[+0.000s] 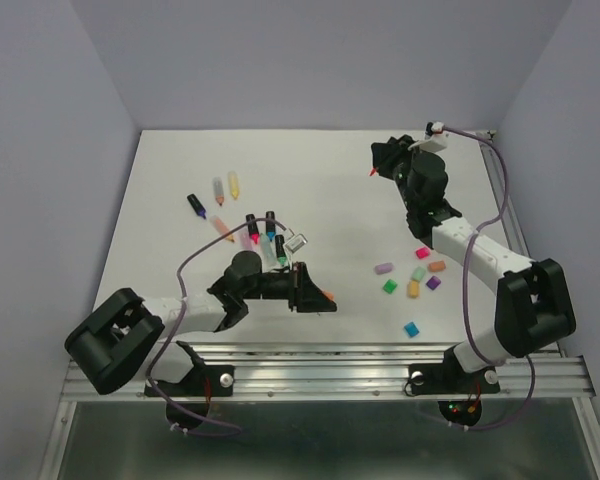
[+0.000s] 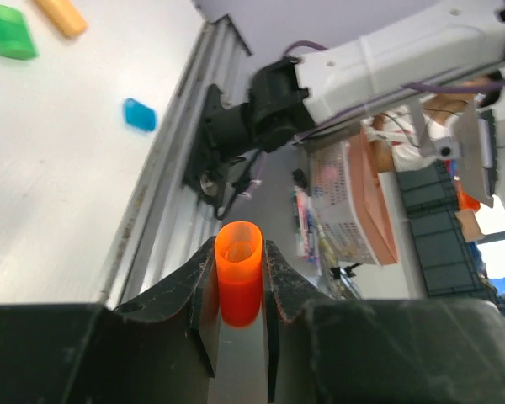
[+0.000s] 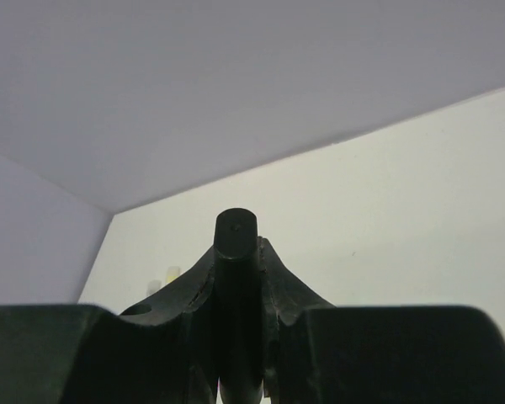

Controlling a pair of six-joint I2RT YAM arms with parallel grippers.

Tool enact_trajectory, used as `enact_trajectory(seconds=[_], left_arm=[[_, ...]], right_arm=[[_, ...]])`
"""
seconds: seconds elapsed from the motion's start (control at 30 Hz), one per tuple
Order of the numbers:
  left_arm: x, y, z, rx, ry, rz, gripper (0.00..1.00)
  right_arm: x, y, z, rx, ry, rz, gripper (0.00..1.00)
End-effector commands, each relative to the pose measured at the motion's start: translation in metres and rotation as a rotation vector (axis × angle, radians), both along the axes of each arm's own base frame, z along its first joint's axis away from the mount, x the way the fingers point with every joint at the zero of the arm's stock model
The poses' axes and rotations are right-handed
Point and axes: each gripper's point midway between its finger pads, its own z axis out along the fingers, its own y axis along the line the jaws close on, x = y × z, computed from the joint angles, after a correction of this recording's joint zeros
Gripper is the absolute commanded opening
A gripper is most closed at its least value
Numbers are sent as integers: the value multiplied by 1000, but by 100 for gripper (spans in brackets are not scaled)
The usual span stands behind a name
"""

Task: Open the pen caps

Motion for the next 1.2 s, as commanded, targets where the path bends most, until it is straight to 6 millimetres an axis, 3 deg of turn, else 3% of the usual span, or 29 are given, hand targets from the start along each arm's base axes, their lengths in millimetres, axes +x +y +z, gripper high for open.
enact_trajectory(seconds=[0.0,0.03,0.07,0.1,0.13,0.17,0.2,0.23,0.33,0.37,0.4,0.43,0.63,0.7,0.77,0.8,0.93,1.03,1.17], left_arm=[[32,-19,-8,121,-17,55,0],[61,-33,5,145,-101,125,0],[71,-33,-26,281,-29,152,0],[97,-46,-12,293,-83,216,0],[95,-43,-34,356,-34,208,0],[116,-56,-19,355,-63,245,0],[119,-59,-48,450,-7,237,0],[134,-74,-33,435,-34,240,0],[146,-100,-53,528,-35,197,0],[148,-106,-59,560,-31,195,0],[145,-108,-81,633,-3,179,0],[147,-122,-71,623,-35,178,0],[147,-155,-71,642,-81,166,0],[143,-160,-82,672,-72,149,0],[142,-171,-79,670,-84,142,0],[141,-173,-89,696,-75,138,0],[140,-187,-88,688,-84,126,9],[139,-198,-79,668,-103,115,25],[136,-205,-75,658,-112,103,34]], right_arm=[[-16,-1,24,-32,-12,12,1],[-22,-5,13,-43,26,-1,1],[-33,-18,5,-25,58,-46,1],[-41,-24,-10,-39,113,-64,1],[-49,-31,-16,-35,140,-88,1],[-56,-39,-25,-28,175,-124,1],[-67,-52,-22,5,182,-174,1],[-78,-60,-48,-25,251,-198,1],[-104,-82,-72,-19,325,-278,1],[-109,-86,-73,7,331,-299,2],[-116,-94,-81,-3,352,-332,2],[-124,-100,-86,-8,365,-348,2],[-135,-115,-94,13,379,-423,3],[-137,-116,-94,23,378,-428,3],[-139,-119,-91,25,369,-440,4],[-141,-121,-91,27,366,-447,5],[-144,-123,-92,31,363,-450,6],[-146,-125,-90,28,361,-453,7],[-148,-125,-87,32,352,-453,7]])
